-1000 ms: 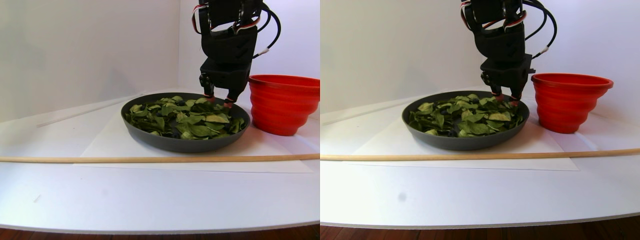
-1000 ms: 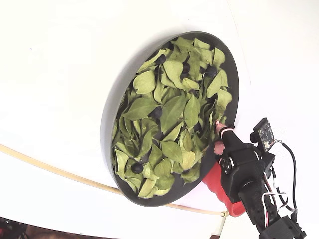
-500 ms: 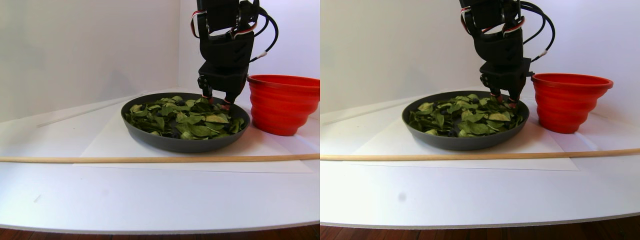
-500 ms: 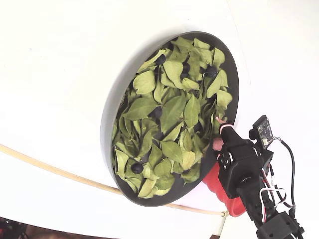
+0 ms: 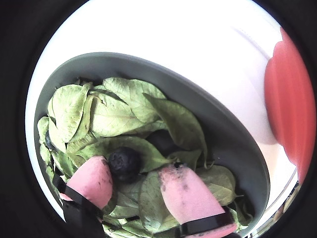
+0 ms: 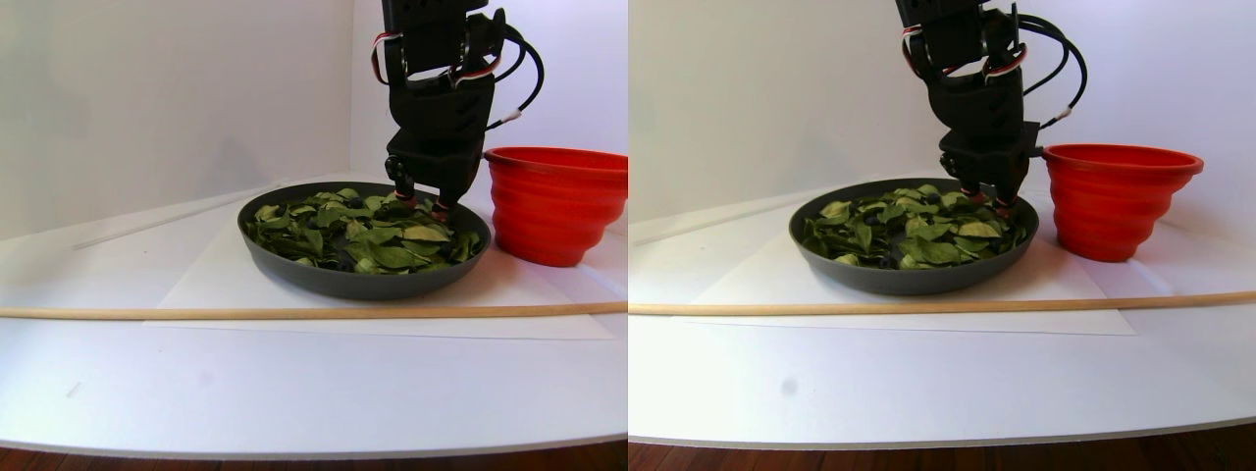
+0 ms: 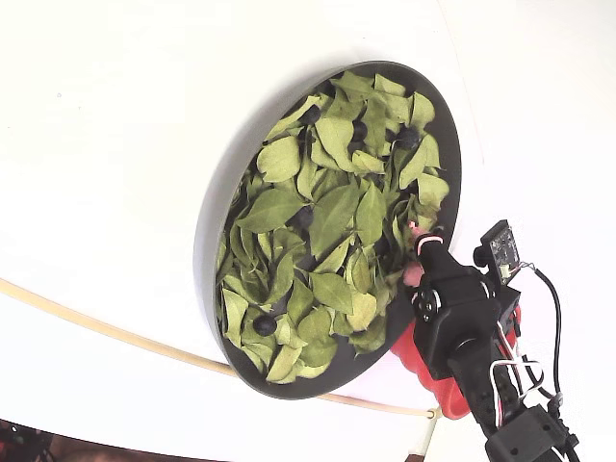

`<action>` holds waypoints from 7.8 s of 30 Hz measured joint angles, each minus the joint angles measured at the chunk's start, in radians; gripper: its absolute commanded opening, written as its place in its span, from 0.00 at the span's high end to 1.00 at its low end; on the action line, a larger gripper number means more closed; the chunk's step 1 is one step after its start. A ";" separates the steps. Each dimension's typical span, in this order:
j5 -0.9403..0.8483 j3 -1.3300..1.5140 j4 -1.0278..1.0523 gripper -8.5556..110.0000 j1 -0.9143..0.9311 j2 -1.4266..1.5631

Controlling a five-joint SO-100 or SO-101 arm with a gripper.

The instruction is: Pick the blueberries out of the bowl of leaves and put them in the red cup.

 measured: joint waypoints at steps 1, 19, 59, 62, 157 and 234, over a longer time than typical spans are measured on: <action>0.000 -0.003 0.000 0.80 -0.002 0.000; -0.057 -0.038 0.000 0.84 -0.018 -0.040; -0.213 0.041 -0.025 0.84 -0.025 0.025; -0.221 0.041 -0.025 0.84 -0.025 0.026; -0.265 -0.058 -0.066 0.82 0.002 -0.101; -0.388 0.106 0.048 0.84 -0.012 0.195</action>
